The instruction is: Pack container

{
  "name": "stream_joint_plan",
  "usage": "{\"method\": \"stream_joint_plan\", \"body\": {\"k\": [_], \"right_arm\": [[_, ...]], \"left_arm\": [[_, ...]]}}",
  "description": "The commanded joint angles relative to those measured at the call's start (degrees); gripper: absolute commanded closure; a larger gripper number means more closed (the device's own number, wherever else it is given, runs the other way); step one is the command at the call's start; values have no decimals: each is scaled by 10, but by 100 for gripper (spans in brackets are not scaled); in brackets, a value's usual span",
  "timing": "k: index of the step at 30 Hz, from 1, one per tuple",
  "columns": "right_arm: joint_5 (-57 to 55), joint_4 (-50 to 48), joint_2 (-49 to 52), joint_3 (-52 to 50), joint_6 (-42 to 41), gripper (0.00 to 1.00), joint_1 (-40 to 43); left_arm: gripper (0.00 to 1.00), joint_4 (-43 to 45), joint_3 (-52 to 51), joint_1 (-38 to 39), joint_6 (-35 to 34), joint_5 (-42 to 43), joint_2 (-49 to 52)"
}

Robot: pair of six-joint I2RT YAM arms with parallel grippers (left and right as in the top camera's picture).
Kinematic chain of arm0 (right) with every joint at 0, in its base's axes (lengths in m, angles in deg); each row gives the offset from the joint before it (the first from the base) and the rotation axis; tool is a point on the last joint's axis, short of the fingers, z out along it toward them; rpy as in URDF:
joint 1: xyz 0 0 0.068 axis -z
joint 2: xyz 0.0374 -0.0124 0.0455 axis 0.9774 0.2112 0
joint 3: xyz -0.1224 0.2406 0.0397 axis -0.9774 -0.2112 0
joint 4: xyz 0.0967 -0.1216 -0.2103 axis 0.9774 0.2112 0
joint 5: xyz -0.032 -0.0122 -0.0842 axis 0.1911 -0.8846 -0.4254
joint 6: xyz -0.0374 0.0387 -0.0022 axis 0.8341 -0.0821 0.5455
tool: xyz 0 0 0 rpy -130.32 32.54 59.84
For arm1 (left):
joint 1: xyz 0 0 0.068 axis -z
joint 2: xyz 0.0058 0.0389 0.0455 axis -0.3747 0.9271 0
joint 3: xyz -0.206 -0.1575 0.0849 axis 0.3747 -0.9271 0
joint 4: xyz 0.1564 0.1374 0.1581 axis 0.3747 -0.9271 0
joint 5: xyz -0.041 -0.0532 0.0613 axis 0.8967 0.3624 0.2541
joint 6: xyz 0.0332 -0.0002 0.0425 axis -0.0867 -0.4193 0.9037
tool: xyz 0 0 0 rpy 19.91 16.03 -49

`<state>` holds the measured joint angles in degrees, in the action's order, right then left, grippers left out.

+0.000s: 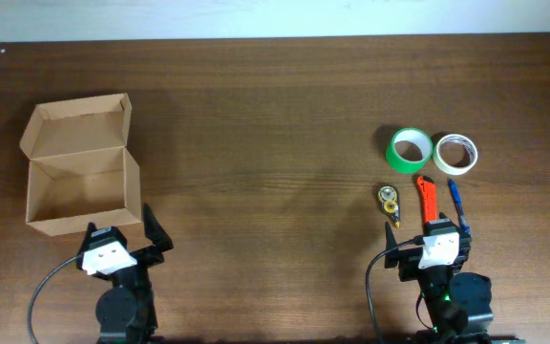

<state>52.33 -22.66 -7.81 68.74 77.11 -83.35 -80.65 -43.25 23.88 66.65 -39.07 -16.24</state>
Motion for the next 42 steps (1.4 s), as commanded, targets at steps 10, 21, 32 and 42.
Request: {"method": "stream_joint_plan", "body": {"k": [10,21,32,42], "right_arm": [[-16,-151,5,3,-40,1,5],[-3,-20,331,304,-39,1,82],[92,374,757,865,-40,1,172],[195,443,873,941,-64,4,172]], "left_arm": [[0,-17,171,-31,-70,55,160],[0,-238,711,-89,28,169,671],[0,-401,944,-103,74,174,859],[19,-530,943,-104,109,169,869]]}}
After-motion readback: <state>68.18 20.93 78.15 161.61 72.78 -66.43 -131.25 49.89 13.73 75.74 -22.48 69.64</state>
